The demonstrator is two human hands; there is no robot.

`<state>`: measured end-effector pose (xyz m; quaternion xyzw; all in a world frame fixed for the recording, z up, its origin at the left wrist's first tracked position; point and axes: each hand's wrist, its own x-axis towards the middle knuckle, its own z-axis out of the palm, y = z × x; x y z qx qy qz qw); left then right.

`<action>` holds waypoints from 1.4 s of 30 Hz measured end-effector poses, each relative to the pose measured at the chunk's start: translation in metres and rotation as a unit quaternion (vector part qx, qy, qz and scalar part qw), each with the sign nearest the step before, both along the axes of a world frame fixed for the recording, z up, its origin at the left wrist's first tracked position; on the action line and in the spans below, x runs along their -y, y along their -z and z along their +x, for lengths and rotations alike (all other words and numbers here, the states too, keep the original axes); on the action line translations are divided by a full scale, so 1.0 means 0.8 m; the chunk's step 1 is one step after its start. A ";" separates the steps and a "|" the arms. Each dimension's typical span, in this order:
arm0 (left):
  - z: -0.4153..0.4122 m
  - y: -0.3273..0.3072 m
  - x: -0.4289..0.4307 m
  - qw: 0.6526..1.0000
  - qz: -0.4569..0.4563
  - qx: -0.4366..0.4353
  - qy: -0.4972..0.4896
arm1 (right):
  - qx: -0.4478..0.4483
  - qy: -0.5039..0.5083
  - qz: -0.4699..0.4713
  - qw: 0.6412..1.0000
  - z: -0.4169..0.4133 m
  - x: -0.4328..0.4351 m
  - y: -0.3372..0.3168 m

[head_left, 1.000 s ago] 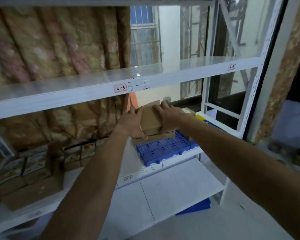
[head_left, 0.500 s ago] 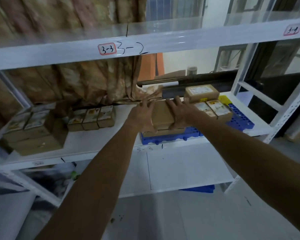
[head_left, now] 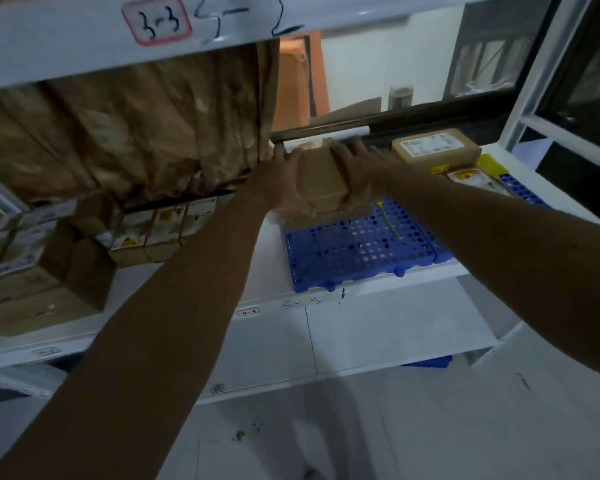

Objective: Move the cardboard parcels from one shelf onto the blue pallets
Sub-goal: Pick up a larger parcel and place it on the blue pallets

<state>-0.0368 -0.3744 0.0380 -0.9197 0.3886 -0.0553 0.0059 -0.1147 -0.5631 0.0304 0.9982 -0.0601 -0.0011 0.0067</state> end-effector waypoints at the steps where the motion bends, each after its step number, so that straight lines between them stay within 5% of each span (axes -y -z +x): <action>1: 0.013 0.004 0.005 1.000 0.003 -0.008 -0.006 | -0.007 -0.004 -0.002 1.000 0.014 0.006 0.004; 11: 0.117 0.078 0.042 0.994 -0.019 -0.092 -0.056 | -0.050 -0.035 -0.005 0.998 0.120 0.056 0.081; 42: 0.148 0.122 0.043 0.981 -0.075 -0.167 -0.063 | -0.015 -0.029 0.001 0.999 0.128 0.052 0.117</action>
